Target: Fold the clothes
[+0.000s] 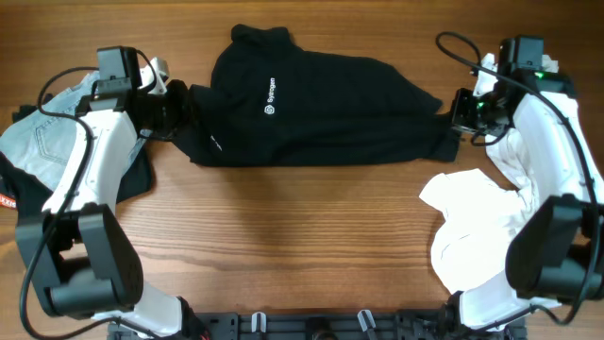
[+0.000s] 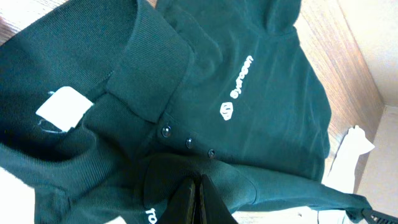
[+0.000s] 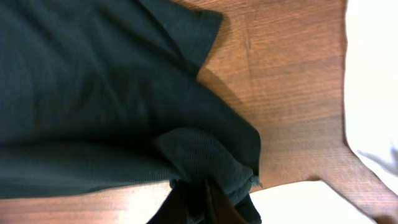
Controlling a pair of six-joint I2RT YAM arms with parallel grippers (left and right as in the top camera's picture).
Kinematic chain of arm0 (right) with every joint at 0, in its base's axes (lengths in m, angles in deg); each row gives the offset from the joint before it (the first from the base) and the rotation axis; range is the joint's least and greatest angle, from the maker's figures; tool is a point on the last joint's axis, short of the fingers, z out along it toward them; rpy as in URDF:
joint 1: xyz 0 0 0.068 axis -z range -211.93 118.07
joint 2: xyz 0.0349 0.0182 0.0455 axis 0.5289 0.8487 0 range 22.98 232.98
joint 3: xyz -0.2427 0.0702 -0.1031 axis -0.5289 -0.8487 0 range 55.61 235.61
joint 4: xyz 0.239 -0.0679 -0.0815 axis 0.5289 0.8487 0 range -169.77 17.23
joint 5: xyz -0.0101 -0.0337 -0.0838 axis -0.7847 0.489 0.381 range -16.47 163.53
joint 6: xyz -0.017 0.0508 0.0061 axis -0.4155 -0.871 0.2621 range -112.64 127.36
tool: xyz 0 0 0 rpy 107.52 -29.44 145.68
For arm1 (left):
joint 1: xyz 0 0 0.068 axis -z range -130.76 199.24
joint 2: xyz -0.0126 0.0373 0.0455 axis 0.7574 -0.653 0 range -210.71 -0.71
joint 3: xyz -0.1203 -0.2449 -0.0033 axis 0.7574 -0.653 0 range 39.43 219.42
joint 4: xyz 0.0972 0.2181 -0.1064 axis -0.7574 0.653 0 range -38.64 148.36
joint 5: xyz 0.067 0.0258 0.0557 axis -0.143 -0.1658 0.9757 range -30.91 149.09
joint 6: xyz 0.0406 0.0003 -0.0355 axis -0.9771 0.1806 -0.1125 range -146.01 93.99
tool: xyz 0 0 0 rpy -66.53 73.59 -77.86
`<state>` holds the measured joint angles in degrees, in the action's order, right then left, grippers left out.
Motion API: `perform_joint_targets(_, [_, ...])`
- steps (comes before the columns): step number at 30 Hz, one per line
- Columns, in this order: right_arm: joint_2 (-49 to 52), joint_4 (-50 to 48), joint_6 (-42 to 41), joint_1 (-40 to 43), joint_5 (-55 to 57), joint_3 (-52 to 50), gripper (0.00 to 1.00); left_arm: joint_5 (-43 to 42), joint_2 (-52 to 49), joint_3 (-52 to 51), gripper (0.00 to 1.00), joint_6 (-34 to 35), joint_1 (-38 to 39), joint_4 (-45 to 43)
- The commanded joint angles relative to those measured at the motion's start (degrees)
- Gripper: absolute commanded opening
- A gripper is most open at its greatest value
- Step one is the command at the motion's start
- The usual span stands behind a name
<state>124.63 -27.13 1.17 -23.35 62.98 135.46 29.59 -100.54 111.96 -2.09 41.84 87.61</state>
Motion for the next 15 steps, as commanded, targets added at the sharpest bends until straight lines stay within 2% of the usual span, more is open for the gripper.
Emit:
perform_joint_targets(1, [4.0, -3.4, 0.2, -0.7, -1.1, -0.8, 0.15, 1.3, -2.2, 0.2, 0.04, 0.6, 0.2, -1.0])
perform_joint_targets(4, [6.1, -7.6, 0.2, -0.7, -1.1, -0.8, 0.14, 7.0, -3.5, 0.2, 0.04, 0.6, 0.2, -1.2])
perform_joint_targets(5, [6.6, -9.0, 0.2, -0.7, -1.1, -0.8, 0.19, 8.6, -4.1, 0.2, 0.09, 0.6, 0.2, -1.6])
perform_joint_targets(6, [6.7, -9.8, 0.2, -0.7, -0.2, -0.8, 0.29, 9.0, -4.4, 0.2, 0.13, 0.6, 0.2, -1.9])
perform_joint_targets(7, [6.7, -9.7, -0.6, -0.6, 2.7, -0.8, 0.31, 9.0, -4.4, 0.2, 0.15, 0.6, 0.1, -2.1])
perform_joint_targets(9, [6.7, -8.4, -2.2, -0.6, 5.0, -0.8, 0.30, 9.0, -4.4, 0.2, 0.21, 0.9, 0.1, -2.2])
perform_joint_targets(11, [6.7, -4.9, -1.2, -0.6, 4.1, -0.8, 0.22, 9.0, -4.4, 0.2, 0.28, 1.0, 0.1, -1.8])
perform_joint_targets(13, [6.8, -2.4, 0.5, -0.7, 3.1, -1.2, 0.18, 9.0, -4.4, 0.2, 0.29, 1.0, 0.2, 0.2])
perform_joint_targets(14, [6.8, -4.0, 4.0, -0.9, -2.6, -4.3, 0.18, 9.3, -4.4, 0.2, 0.29, 0.9, 0.2, 0.9])
perform_joint_targets(15, [6.8, -5.1, 4.3, -0.9, -3.5, -5.6, 0.18, 10.4, -4.4, 0.2, 0.29, 0.9, 0.2, 0.8])
